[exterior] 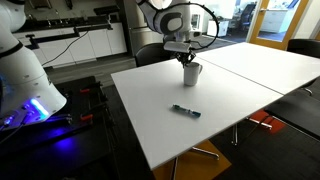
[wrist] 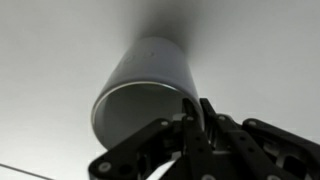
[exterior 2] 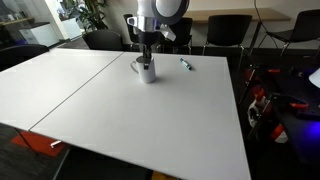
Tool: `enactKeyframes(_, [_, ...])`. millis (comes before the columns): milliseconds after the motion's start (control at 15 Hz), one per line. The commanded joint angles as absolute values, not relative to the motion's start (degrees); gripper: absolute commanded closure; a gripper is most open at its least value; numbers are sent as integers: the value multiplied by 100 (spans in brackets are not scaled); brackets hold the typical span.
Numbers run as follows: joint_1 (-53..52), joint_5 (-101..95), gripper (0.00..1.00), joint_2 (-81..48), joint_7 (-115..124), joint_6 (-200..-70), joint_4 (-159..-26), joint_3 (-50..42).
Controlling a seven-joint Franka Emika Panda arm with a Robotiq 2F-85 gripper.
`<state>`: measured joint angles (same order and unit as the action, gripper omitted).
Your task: Move the cup to the left
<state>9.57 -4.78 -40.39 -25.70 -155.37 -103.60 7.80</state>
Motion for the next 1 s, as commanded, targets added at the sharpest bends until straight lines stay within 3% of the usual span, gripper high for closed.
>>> enactKeyframes(0, [772,-619,97,-3924,-2634,-15637,-10630,833])
enactKeyframes(933, [246,-700,97,-4028,-2698,-15445,-10557,1253])
